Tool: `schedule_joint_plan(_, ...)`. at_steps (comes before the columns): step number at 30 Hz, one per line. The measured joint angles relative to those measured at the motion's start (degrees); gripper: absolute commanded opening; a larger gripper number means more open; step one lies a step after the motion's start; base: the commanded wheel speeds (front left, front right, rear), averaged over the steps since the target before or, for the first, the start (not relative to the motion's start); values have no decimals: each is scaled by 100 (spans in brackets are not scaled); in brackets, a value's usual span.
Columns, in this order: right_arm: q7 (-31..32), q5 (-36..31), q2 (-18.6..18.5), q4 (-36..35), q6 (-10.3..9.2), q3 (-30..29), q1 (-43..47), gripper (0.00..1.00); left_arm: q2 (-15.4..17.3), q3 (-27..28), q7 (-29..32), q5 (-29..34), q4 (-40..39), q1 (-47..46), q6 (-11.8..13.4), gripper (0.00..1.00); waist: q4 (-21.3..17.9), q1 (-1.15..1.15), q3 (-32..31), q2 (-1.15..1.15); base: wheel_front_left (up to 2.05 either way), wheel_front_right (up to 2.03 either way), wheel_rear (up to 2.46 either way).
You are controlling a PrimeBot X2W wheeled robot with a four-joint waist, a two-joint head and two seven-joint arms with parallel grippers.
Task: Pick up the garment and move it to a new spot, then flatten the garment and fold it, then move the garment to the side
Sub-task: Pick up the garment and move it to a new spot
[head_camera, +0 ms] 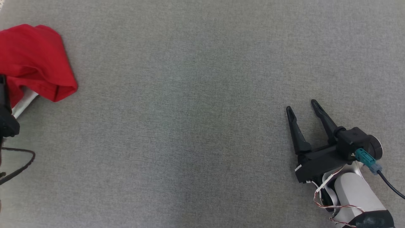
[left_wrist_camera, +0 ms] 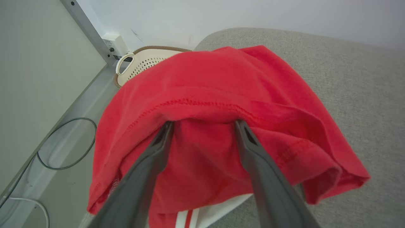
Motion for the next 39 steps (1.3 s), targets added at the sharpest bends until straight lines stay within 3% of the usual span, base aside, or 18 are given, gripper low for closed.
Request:
schedule_joint_plan(11, -5, 67, 26, -29, 3, -18, -110, 100, -129, 69, 426, -219, 683, -142, 234, 99, -186, 0, 150, 0, 0, 0, 0)
schedule_joint_plan(12, -5, 70, 30, -29, 3, -22, -117, 100, -136, 89, 498, -255, 748, -154, 233, 80, -199, 0, 156, 0, 0, 0, 0)
schedule_joint_plan(14, -5, 74, 34, -23, 3, -34, -121, 100, -147, 90, 523, -276, 829, -181, 233, 0, -219, 0, 161, 0, 0, 0, 0)
schedule_joint_plan(21, -4, 83, 125, 55, 3, -69, -136, 100, -140, -65, 433, -225, 888, -219, 227, 0, -251, 0, 70, 0, 0, 0, 0)
schedule_joint_plan(26, 1, 101, 248, 118, 3, -83, -104, 100, -156, -231, 226, -214, 797, -405, 74, 0, -283, 0, -36, 0, 0, 0, 0)
schedule_joint_plan(34, 3, 171, 434, 178, 3, -70, -68, 100, -463, -701, 19, -183, 590, -563, -100, 0, -406, 0, -237, 0, 0, 0, 0)
schedule_joint_plan(39, 3, 204, 538, 211, 3, -113, 21, 100, -816, -1152, -116, -308, 361, -536, -112, 0, -558, 0, -385, 0, 0, 0, 0)
